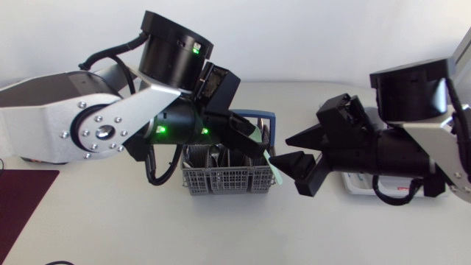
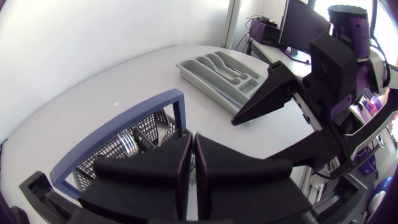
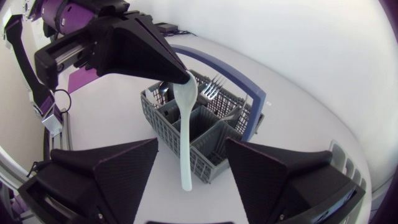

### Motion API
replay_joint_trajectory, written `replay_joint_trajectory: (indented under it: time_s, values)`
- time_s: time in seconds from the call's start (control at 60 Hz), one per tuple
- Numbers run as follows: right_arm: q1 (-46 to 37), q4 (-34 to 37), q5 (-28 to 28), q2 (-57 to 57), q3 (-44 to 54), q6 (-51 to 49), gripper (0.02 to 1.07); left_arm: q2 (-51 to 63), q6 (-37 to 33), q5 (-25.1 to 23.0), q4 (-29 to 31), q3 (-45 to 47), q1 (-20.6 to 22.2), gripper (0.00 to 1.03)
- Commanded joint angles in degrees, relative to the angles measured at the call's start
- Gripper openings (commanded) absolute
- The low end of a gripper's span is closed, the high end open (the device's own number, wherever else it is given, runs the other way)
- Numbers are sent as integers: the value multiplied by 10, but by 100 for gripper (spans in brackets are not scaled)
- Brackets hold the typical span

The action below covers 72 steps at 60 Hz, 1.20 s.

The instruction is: Unload the cutlery basket into the drawer organizer.

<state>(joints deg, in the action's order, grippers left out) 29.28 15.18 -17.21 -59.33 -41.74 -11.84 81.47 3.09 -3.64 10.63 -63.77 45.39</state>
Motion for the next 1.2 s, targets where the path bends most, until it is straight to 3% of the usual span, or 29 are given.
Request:
replay_joint_trajectory:
  time_s: [0.0,0.083,0.367,0.467,0.617,0.85,0.933,1.083,1.183]
  values:
    - [16,-10,12,-30,-20,22,69,9,17,-11,4,-20,-6,3]
    - [33,-17,38,-58,-32,23,61,8,22,-19,7,-21,-10,3]
    - [68,-41,99,-103,-45,21,52,7,30,-42,16,-21,-18,3]
    - [68,-44,103,-106,-48,19,42,7,33,-47,20,-21,-19,3]
    - [69,-41,101,-110,-48,15,17,5,39,-57,23,-19,-25,3]
    - [72,-39,95,-104,-38,5,14,5,44,-69,22,-18,-28,5]
    - [72,-36,92,-102,-37,5,13,4,46,-71,22,-19,-28,17]
    - [71,-26,77,-97,-32,2,13,2,46,-71,23,-22,-28,61]
    - [69,-18,68,-87,-22,-5,13,-3,46,-70,20,-28,-37,79]
